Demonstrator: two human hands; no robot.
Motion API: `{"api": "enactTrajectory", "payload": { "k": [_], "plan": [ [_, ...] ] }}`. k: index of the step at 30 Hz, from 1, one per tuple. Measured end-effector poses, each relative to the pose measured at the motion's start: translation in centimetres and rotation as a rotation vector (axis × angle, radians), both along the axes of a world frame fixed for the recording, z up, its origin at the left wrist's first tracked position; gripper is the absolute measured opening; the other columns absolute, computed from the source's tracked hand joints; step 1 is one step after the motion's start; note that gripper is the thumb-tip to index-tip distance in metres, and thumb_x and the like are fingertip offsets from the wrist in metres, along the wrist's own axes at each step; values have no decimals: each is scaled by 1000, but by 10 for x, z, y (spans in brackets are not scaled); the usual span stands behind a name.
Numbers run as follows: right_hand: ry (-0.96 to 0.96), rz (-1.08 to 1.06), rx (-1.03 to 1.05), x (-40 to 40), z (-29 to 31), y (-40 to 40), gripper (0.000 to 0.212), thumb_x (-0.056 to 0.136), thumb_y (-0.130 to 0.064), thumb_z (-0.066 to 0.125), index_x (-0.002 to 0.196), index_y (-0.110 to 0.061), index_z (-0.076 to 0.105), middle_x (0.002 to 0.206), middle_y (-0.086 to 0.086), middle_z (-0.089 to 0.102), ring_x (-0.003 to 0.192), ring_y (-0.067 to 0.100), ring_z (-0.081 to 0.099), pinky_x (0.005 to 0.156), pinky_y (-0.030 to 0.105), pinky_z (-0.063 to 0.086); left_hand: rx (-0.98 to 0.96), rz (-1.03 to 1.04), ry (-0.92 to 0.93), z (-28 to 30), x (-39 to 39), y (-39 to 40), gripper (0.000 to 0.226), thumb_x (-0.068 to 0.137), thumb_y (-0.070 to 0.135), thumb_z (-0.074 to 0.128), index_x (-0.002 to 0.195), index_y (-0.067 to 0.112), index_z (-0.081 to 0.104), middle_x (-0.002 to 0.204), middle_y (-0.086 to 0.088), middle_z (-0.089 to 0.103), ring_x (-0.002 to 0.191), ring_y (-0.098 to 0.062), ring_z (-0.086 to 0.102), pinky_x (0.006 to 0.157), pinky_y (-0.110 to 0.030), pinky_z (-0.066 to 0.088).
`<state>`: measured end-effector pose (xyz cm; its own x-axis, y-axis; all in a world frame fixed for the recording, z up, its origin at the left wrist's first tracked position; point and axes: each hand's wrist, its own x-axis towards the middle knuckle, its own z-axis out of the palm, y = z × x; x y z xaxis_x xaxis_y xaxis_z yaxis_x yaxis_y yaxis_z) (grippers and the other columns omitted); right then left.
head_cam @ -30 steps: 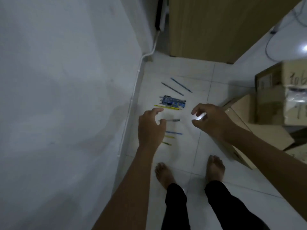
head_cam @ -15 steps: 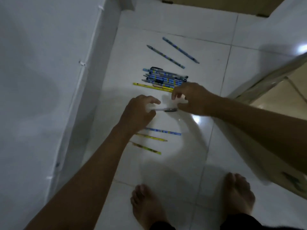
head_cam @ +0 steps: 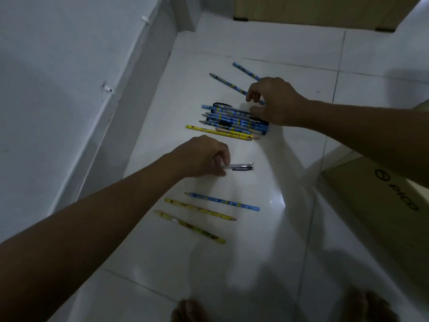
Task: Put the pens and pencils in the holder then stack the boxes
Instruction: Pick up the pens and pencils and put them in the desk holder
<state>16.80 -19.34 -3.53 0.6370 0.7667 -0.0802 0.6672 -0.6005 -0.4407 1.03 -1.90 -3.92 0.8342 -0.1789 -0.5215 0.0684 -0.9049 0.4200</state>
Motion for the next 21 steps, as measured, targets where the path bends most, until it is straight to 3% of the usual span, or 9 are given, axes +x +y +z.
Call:
{"api": "enactTrajectory", "payload": {
  "k": [4, 8, 11, 14, 17, 19, 21],
  "plan": [
    [53, -17, -61, -15, -11, 5, 32, 87, -23, 65, 113, -4, 67, 112, 18, 65, 103, 33, 60, 86, 35, 45, 95, -31, 33, 0, -1, -5, 23, 83, 33, 78, 101, 23, 69, 89, 10, 67, 83, -8, 57, 69, -23, 39],
    [6, -82, -72, -28, -20, 9, 34, 88, -28, 64, 112, -4, 69, 107, 22, 62, 96, 37, 59, 78, 36, 45, -15, 142, 20, 5, -8, -1, 16, 87, 34, 72, 97, 26, 62, 94, 5, 71, 87, -13, 62, 72, -25, 43],
    [-5, -132, -86, -29, -24, 10, 34, 87, -31, 66, 110, -6, 68, 108, 20, 61, 97, 37, 58, 79, 38, 48, -123, 353, -147, 1, -20, 1, 18, 83, 33, 77, 92, 27, 62, 84, 4, 68, 70, -5, 59, 64, -21, 42],
    [11, -161, -122, -26, -21, 13, 32, 86, -28, 68, 107, -4, 68, 106, 19, 64, 95, 36, 61, 80, 41, 53, -248, 732, -261, -6, -25, 2, 20, 81, 29, 79, 95, 26, 66, 80, 0, 71, 67, -10, 66, 66, -25, 55],
    [66, -193, -157, -23, -16, 15, 32, 85, -28, 70, 100, 0, 69, 99, 20, 67, 90, 34, 64, 78, 40, 55, -380, 1110, -196, -6, -21, 2, 25, 83, 27, 79, 104, 16, 69, 88, -10, 76, 71, -24, 72, 74, -42, 62],
    [101, -208, -167, -23, -14, 16, 30, 83, -26, 70, 93, 2, 70, 93, 21, 69, 86, 33, 66, 72, 36, 54, -497, 1236, -119, 1, -18, -4, 23, 86, 19, 78, 104, 7, 68, 87, -17, 74, 58, -20, 63, 67, -36, 61],
    [127, -198, -196, -27, -12, 18, 29, 84, -24, 70, 91, 4, 70, 92, 22, 70, 84, 33, 65, 70, 35, 54, -613, 1299, -35, 7, -15, -14, 11, 88, 11, 75, 90, 5, 66, 79, -17, 68, 48, -14, 53, 53, -28, 50]
  ]
}}
